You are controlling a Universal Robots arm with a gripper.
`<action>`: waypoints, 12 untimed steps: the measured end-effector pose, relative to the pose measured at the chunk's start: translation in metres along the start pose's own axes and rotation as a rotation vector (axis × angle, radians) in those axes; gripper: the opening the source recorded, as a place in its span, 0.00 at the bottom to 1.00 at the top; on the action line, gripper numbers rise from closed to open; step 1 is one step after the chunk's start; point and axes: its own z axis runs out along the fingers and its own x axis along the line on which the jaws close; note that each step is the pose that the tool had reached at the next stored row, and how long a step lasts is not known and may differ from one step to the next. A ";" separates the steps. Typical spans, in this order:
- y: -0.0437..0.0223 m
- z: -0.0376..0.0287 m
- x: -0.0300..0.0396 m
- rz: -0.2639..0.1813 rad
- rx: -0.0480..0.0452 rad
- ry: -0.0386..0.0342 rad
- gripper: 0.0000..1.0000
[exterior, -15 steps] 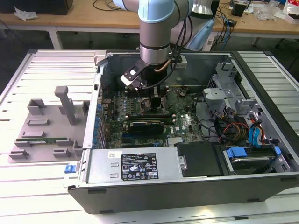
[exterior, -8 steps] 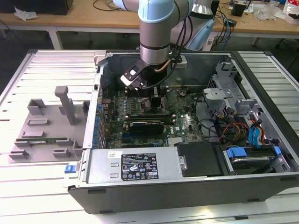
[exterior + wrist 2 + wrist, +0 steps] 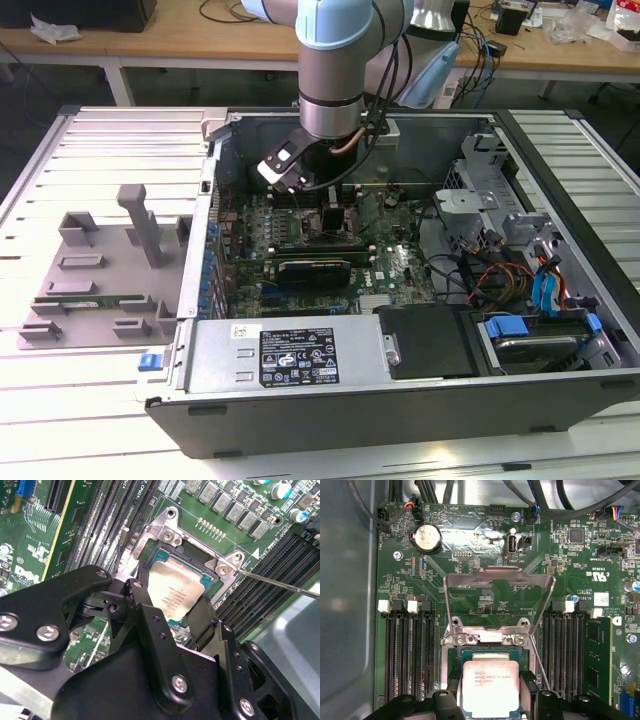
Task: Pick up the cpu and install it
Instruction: 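Place the cpu into insertion slot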
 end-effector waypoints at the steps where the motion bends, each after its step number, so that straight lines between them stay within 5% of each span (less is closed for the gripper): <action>1: 0.0000 0.0000 0.0000 0.000 0.0000 0.0001 0.55; 12: 0.0001 0.0000 0.0004 0.011 0.0005 -0.0002 0.55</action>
